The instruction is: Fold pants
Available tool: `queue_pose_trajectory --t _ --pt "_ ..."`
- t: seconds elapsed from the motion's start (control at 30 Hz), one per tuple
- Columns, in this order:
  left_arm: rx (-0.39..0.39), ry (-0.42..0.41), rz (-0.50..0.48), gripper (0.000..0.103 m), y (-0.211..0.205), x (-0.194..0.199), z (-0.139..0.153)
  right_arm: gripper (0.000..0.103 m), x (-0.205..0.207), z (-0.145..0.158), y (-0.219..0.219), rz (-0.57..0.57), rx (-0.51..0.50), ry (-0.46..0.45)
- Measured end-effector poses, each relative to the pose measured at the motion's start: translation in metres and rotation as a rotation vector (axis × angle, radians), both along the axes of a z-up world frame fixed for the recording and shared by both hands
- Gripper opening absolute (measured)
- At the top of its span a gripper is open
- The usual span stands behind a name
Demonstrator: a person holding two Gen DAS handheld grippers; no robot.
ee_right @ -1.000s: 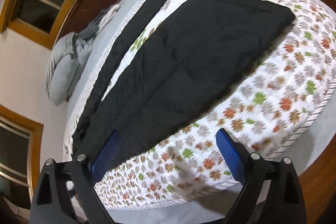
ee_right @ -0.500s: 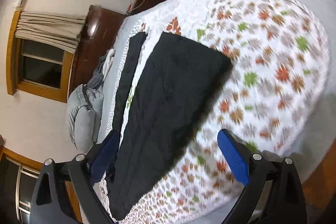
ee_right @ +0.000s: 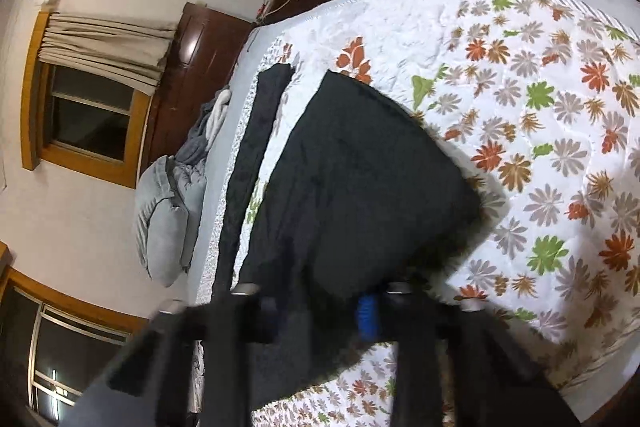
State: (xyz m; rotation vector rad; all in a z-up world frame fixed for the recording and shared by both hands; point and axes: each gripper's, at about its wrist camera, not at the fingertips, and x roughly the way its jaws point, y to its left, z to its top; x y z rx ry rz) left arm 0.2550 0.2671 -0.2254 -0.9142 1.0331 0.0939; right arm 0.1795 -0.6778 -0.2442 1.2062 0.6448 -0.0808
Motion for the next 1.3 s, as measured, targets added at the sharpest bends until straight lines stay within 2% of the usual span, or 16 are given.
queue_pose_trajectory --t 0.07,0.2,0.4,0.5,0.7,0.87,0.9,0.93,0.97,1.0,1.03,1.1,1.13,1.17,1.2,1.3 --pt "-0.032 -0.006 -0.002 0.026 0.004 -0.004 -0.001 0.014 -0.009 0.000 0.001 -0.005 -0.010 0.006" --pt "-0.027 0.008 -0.017 0.020 0.008 -0.007 0.011 0.010 -0.020 0.008 0.007 0.004 -0.047 0.011" --pt "-0.021 0.039 -0.047 0.019 0.030 -0.028 0.042 0.009 -0.026 0.035 0.029 0.052 -0.096 0.014" --pt "-0.015 0.060 -0.050 0.019 0.050 -0.046 0.047 0.008 -0.033 0.039 0.044 0.103 -0.114 0.021" --pt "-0.020 0.111 0.012 0.019 0.095 -0.077 0.026 0.008 -0.034 0.020 0.083 0.215 -0.126 0.080" --pt "-0.019 0.112 0.009 0.030 0.099 -0.077 0.009 0.011 -0.022 -0.008 0.089 0.230 -0.113 0.164" --pt "-0.026 0.103 0.005 0.033 0.100 -0.078 0.012 0.016 -0.021 -0.007 0.088 0.247 -0.114 0.166" --pt "-0.008 0.102 -0.002 0.043 0.101 -0.079 0.016 0.019 -0.021 -0.004 0.087 0.260 -0.115 0.173" --pt "0.040 0.101 -0.008 0.051 0.101 -0.081 0.025 0.029 -0.022 -0.001 0.083 0.274 -0.121 0.185" --pt "0.123 0.095 -0.017 0.070 0.102 -0.083 0.039 0.041 -0.023 0.005 0.081 0.284 -0.137 0.198" --pt "0.187 0.079 -0.021 0.081 0.102 -0.084 0.053 0.047 -0.025 0.016 0.077 0.289 -0.181 0.217" --pt "0.261 0.003 -0.070 0.086 0.104 -0.077 0.085 0.059 -0.029 0.035 0.068 0.287 -0.286 0.267" --pt "0.272 -0.026 -0.092 0.092 0.104 -0.070 0.096 0.060 -0.029 0.050 0.064 0.289 -0.351 0.292" --pt "0.282 -0.057 -0.111 0.093 0.104 -0.061 0.108 0.062 -0.027 0.062 0.062 0.292 -0.395 0.297" --pt "0.284 -0.089 -0.148 0.096 0.103 -0.045 0.119 0.068 -0.026 0.071 0.059 0.297 -0.437 0.298" --pt "0.279 -0.119 -0.246 0.098 0.098 0.012 0.130 0.090 0.001 0.104 0.065 0.350 -0.466 0.240"
